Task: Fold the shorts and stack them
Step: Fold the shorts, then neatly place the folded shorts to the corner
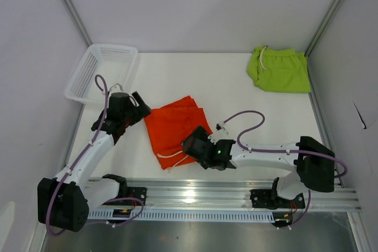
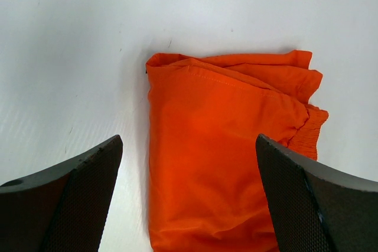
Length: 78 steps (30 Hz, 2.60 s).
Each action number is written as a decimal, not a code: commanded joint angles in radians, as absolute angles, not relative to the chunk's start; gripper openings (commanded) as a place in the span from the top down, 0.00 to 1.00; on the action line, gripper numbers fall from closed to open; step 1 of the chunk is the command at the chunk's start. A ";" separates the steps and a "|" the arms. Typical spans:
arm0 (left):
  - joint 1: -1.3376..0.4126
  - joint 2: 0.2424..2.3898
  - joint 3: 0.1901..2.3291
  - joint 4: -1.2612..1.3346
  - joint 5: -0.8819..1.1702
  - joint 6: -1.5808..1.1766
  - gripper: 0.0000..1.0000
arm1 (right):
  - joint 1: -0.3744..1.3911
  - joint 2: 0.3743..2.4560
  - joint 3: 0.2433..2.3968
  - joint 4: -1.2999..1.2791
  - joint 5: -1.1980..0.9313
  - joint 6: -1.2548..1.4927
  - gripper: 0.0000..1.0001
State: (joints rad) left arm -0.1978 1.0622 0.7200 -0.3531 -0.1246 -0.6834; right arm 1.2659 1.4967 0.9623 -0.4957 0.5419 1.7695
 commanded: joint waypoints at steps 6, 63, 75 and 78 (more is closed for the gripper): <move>-0.190 0.950 0.680 -0.368 -0.117 -0.707 0.05 | 1.301 1.609 0.930 -0.359 0.607 2.012 0.01; -0.344 1.389 0.764 -0.066 0.095 -0.615 0.01 | 0.416 1.698 1.085 -0.313 -0.111 0.414 0.00; -0.344 1.590 0.946 -0.101 0.104 -0.539 0.01 | 0.356 1.566 0.934 -0.262 -0.162 0.436 0.01; -0.344 1.623 0.977 -0.103 0.129 -0.517 0.01 | 0.348 1.603 0.937 -0.238 -0.201 0.448 0.00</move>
State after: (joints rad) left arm -0.3382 1.5951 0.9222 -0.1310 0.0914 -0.5694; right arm 0.3630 1.5948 0.9382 -0.2882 -0.1535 0.4438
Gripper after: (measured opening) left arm 0.990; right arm 0.993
